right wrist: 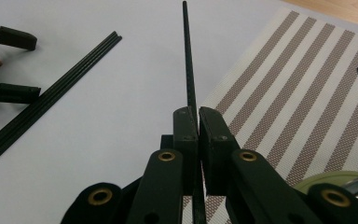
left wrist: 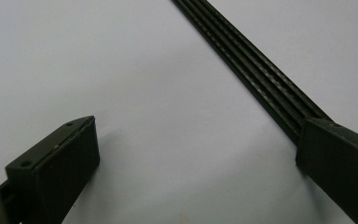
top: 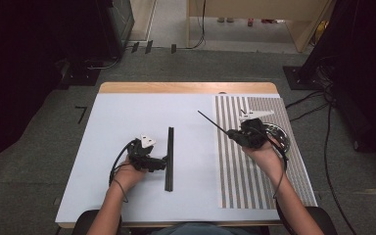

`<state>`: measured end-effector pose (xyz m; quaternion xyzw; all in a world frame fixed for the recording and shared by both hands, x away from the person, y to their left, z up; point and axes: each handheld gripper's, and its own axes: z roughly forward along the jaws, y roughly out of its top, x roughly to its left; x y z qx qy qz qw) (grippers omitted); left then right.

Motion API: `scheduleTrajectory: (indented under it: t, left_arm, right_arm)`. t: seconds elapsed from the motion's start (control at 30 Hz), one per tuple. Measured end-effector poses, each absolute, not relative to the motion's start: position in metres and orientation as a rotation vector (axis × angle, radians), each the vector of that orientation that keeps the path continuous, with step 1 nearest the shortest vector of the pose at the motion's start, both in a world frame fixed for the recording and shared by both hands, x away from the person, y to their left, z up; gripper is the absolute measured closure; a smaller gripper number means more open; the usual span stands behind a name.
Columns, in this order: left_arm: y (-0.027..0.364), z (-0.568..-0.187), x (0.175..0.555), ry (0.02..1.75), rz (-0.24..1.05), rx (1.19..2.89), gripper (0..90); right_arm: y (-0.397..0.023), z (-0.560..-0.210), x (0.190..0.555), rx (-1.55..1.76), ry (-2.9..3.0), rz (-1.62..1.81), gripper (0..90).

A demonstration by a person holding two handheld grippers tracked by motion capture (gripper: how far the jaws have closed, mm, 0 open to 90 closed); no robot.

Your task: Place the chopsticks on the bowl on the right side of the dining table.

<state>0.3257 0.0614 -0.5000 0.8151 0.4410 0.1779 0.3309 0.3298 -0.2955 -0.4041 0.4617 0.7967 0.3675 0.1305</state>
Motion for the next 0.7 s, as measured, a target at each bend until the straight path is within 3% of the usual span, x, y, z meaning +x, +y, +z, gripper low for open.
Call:
scheduleTrajectory:
  t: [0.7]
  left_arm:
    - [0.061,-0.5,0.326,1.154,0.465,2.129,0.0]
  right_arm:
    - [-0.322,-0.399,0.334,1.413,2.25,1.081,87.3]
